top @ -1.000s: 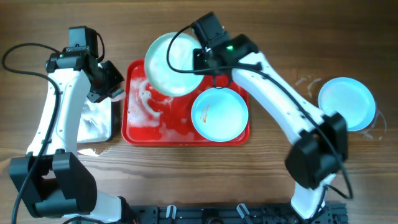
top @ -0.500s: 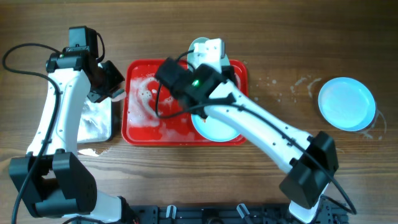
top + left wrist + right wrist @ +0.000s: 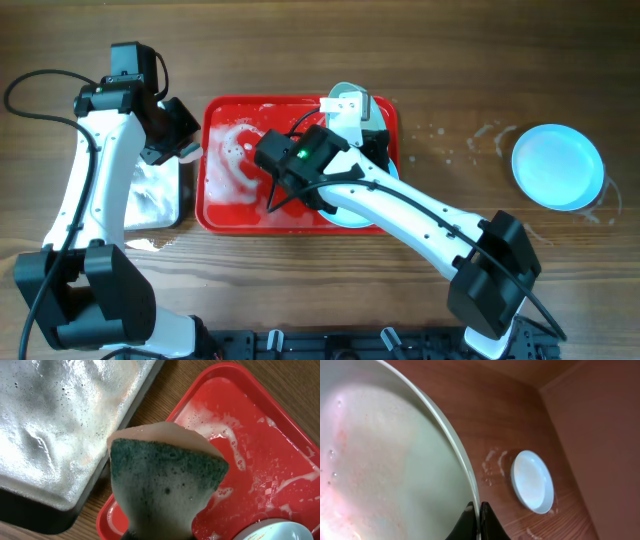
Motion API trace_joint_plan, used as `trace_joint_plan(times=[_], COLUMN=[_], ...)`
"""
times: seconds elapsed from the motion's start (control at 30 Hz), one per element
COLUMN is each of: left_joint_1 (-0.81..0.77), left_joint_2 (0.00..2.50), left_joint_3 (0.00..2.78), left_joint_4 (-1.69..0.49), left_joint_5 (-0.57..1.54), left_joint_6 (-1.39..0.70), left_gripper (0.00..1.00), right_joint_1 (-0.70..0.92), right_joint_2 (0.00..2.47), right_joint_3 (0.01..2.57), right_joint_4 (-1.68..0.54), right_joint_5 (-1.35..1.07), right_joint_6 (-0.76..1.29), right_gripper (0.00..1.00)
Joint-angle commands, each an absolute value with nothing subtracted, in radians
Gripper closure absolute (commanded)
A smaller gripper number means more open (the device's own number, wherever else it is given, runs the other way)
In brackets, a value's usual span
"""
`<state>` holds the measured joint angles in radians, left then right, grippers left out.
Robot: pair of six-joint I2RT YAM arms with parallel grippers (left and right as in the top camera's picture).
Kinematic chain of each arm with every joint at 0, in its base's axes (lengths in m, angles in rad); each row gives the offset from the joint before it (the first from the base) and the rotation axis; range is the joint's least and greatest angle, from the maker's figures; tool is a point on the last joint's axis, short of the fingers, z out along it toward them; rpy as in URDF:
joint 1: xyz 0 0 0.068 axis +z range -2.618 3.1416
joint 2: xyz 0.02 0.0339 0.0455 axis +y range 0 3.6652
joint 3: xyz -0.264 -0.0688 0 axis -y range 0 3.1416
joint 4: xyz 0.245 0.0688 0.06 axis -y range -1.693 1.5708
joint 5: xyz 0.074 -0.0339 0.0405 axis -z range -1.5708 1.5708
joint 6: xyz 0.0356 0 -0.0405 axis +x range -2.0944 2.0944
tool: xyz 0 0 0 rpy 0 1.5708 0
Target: Clean dirty plates on tray and stack at the side
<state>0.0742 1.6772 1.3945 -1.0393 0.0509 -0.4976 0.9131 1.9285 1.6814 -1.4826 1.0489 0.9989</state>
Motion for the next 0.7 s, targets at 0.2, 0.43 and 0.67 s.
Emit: trace_joint_plan(times=[0.2,0.43,0.67], left_joint_1=[0.075,0.075,0.075], left_joint_2=[1.666,1.666,1.666], left_joint_3=[1.411,1.411,1.411], left_joint_4=[-1.023,-1.022,-1.024], left_joint_5=[0.063,0.063,0.063], left_joint_6=[-0.479,-0.479,-0.479], left_gripper=[0.96,0.96,0.96], right_joint_1=[0.95,0.982,0.983], right_joint_2=[1.924,1.924,1.925], right_joint_3=[1.675,1.675,1.675], right_joint_4=[-1.493,-1.421,-1.108], right_joint_5=[1.204,1.382,1.508], right_joint_6=[1.02,1.02,0.667], right_gripper=[0.96,0.96,0.96])
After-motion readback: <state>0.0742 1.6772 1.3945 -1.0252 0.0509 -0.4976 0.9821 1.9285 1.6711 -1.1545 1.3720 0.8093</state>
